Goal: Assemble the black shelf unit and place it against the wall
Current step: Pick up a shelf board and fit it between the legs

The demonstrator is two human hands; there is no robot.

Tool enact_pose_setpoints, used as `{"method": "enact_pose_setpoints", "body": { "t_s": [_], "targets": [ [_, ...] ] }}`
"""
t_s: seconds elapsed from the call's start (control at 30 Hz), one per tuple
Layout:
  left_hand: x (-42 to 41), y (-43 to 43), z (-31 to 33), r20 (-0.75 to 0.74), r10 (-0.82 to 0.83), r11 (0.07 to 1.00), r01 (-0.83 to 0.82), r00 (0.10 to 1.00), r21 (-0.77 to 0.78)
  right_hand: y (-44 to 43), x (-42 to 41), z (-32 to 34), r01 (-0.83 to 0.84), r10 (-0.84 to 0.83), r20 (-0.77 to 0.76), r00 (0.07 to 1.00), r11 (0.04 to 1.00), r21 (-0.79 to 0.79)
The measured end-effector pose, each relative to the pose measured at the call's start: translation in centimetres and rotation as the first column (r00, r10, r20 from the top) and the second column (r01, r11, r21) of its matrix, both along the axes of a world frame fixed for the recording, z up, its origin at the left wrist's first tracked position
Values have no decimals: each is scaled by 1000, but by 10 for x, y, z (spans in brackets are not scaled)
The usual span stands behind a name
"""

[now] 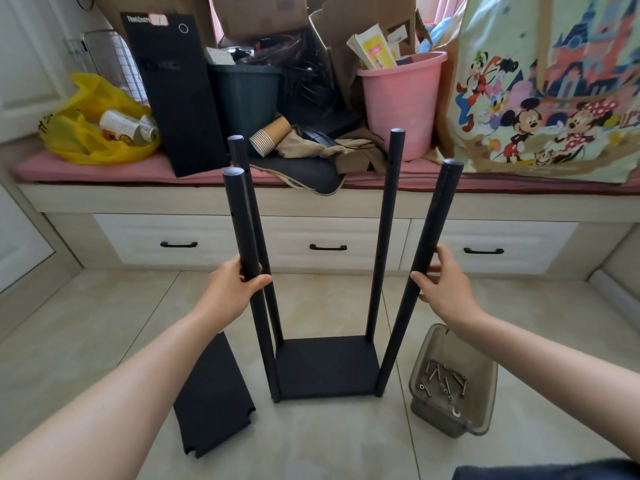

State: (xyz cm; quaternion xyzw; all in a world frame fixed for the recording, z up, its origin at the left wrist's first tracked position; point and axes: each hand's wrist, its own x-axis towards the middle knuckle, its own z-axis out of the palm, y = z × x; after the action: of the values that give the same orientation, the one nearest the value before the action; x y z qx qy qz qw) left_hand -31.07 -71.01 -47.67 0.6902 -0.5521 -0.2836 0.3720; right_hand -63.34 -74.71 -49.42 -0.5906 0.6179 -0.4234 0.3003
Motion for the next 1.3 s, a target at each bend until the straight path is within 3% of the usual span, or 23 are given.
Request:
{"method": "enact_pose_setpoints", "body": {
  "t_s": [0.33, 0.67, 0.9, 1.3],
  "targets": [
    [10, 10, 7, 94, -99, 985, 85, 991, 149, 27, 4, 6, 34, -121, 207, 971, 923, 383],
    [69, 30, 4, 107, -140, 950, 103, 984, 294, 33, 81, -29, -126, 171, -58, 984, 880, 457],
    [145, 49, -69, 1, 68, 912, -63, 998, 406, 28, 150, -91, -208, 404, -240, 883, 794, 572],
    [180, 65, -228, -76, 305, 767, -198, 949, 611, 14, 236, -213, -287, 616, -175, 768, 576, 765]
  ]
}}
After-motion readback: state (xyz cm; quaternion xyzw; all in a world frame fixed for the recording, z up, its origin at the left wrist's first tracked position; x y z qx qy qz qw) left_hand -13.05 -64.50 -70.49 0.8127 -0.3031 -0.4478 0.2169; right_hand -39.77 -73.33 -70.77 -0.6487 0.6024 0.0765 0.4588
